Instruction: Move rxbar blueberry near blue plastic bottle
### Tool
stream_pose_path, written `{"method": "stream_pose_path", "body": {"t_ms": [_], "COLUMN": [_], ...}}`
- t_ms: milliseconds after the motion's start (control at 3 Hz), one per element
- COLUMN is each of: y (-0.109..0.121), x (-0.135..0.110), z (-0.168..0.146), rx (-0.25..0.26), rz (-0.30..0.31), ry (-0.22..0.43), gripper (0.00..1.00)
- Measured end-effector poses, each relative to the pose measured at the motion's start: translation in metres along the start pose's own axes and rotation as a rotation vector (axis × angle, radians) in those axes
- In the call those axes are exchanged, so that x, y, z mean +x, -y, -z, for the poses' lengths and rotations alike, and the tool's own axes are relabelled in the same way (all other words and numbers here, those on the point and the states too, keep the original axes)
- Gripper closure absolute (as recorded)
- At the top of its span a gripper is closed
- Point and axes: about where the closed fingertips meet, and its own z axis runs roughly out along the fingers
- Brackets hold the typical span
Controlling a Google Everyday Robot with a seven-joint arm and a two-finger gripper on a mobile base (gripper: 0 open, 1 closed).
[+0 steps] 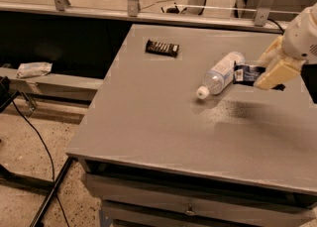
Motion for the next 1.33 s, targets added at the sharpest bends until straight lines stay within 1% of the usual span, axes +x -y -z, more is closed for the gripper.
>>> {"method": "stream_pose_path", "body": {"t_ms": [333, 667, 1000, 1333], "y": [0.017, 0.020, 0.017, 0.011], "x": [-0.004, 0.002, 0.011, 0.013], "z": [-0.021, -0.043, -0.058, -0.071], "rx": [-0.007, -0.034, -0.058, -0.084], "rz": [-0.024, -0.045, -0.066, -0.064], "ry": [-0.004, -0.031, -0.048, -0.054], "gripper": [0.87, 0.63, 0.40, 0.17]}}
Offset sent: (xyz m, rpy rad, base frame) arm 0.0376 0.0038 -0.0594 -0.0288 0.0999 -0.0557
